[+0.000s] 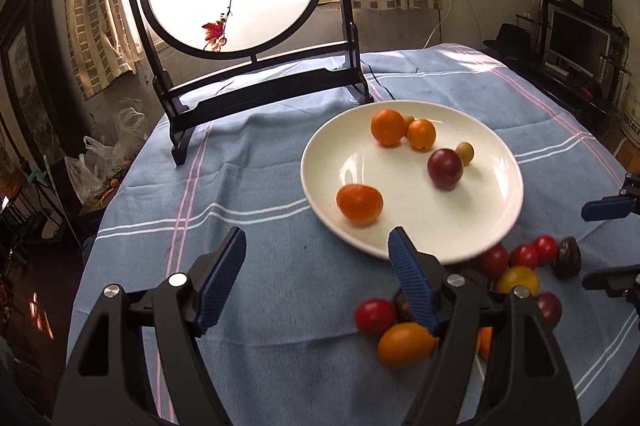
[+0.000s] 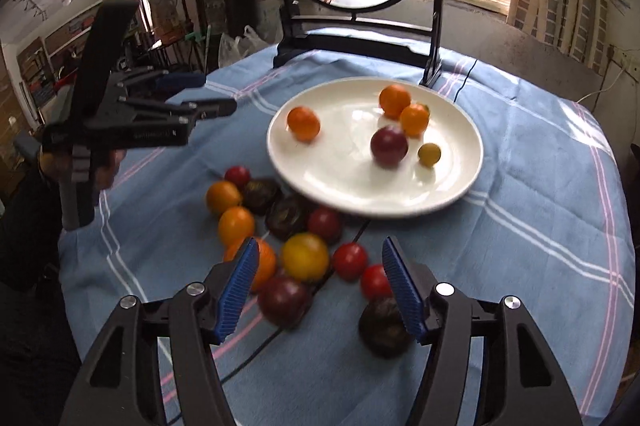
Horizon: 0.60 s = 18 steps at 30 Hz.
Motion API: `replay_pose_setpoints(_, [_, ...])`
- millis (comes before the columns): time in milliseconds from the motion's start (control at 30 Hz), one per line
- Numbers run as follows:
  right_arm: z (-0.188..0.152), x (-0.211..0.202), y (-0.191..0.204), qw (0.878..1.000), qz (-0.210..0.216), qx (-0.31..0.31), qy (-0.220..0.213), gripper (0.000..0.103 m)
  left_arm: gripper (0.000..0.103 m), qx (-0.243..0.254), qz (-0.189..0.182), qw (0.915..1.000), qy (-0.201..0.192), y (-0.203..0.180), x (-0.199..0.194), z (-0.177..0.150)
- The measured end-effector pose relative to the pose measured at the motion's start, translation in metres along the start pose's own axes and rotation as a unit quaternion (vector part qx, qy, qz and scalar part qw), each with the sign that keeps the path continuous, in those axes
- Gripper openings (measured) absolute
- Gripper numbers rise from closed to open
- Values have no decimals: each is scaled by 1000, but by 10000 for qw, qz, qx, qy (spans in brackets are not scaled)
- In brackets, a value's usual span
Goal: Organize fruits
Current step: 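Grasp a yellow-orange tomato with the left tool while the right tool grasps a red plum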
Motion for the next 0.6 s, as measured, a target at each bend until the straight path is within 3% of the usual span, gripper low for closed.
replay_pose_setpoints(233, [-35, 32, 19, 9981, -107, -203, 568, 63, 72, 183, -226, 9992, 267, -8, -18, -47])
replay_pose_setpoints(300, [-34, 41, 18, 9977, -60, -178, 648, 55, 72, 209, -329, 9983, 429, -12, -15, -59])
replay_pose_setpoints(367, [-33, 50, 19, 9972, -55, -179, 729, 40, 72, 217, -437, 9974, 536, -17, -11, -68])
replay_pose_setpoints(600, [-37, 44, 17, 9972, -87, -203, 721, 38, 72, 229, -857, 9936, 704, -35, 9, -76])
Point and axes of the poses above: each gripper's, at about its wrist camera, not at the fingertips, and x roughly the way its jaws point, y to its left, z to its top, the point moved 1 cm from there along x, roughly the way its jaws point, and after that the axes turned 11 degrees about x, right-handed, at the moved point
